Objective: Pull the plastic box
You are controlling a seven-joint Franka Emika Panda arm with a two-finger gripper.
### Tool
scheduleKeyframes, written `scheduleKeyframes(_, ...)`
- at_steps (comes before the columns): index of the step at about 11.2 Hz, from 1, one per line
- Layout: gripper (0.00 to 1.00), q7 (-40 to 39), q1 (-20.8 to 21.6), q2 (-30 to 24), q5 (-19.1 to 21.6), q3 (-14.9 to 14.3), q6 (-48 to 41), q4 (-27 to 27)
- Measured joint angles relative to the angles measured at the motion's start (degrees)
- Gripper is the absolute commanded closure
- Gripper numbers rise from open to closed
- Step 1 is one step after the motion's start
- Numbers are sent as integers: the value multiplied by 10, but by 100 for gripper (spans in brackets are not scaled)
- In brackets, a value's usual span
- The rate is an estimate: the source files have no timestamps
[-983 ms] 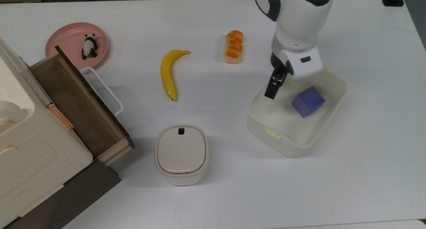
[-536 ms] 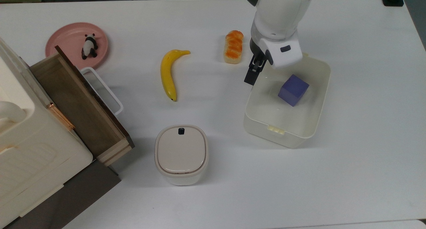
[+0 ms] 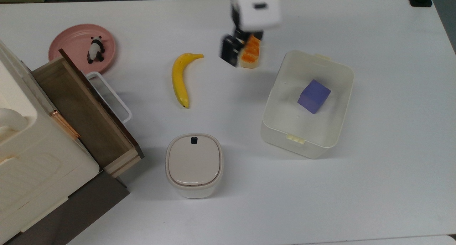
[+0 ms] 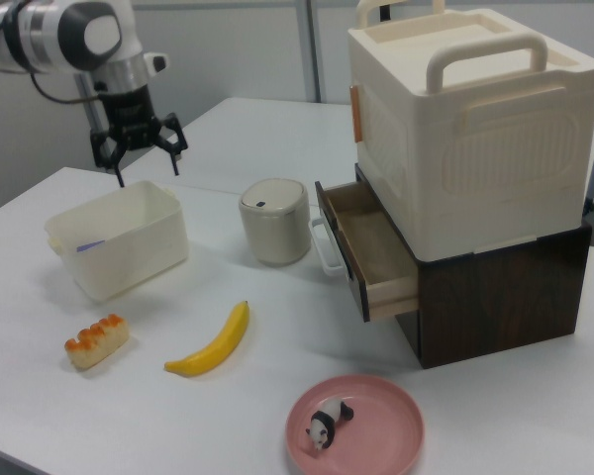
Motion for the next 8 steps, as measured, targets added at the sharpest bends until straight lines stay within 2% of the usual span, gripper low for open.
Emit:
scheduleKeyframes(2, 0, 104, -54, -38, 0, 0, -39, 0)
scheduleKeyframes(4, 0, 248, -98, -57, -3, -1, -57, -1)
scheduleKeyframes(5, 0, 295, -109, -61, -22, 0, -59, -2)
scheduleKeyframes(6, 0, 319, -114, -61, -40, -1, -61, -4)
scheduleKeyframes(8, 0, 337, -115, -60, -50, 0, -62, -11)
